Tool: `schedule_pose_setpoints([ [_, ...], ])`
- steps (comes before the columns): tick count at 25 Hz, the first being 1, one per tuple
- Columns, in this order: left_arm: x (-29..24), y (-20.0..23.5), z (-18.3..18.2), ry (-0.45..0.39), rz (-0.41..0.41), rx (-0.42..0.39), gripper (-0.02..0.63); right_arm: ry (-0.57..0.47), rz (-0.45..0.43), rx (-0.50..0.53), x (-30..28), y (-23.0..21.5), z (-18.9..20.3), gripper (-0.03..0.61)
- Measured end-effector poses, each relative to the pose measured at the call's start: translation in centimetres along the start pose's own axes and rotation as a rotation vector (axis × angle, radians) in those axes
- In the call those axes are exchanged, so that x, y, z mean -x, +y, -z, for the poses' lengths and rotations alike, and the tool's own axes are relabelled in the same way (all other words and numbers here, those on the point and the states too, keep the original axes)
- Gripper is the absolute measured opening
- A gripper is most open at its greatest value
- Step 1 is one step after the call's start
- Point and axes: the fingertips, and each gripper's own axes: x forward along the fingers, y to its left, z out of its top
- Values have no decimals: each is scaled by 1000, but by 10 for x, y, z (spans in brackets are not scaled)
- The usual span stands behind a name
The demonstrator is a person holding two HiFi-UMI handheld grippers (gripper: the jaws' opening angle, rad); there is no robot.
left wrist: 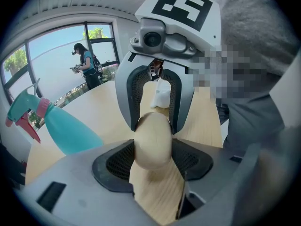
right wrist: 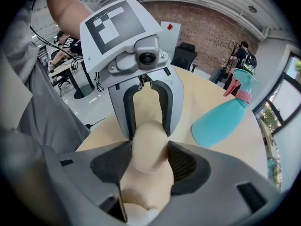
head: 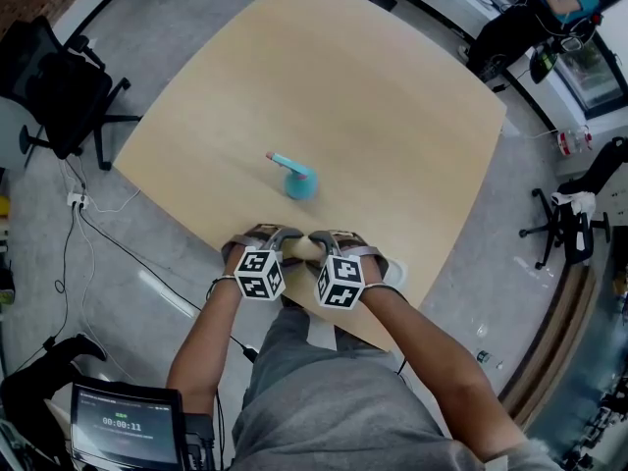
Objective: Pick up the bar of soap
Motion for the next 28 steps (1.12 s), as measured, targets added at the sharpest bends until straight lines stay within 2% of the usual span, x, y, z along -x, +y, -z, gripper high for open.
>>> schedule_pose_setpoints([
  [16,-23,-8,10,12,37,38,252,49,-62,-48,-23,8,22,244],
  [28,-13,3,21,-28,-29,146,252,45,7,-106,-19,-5,34,244],
])
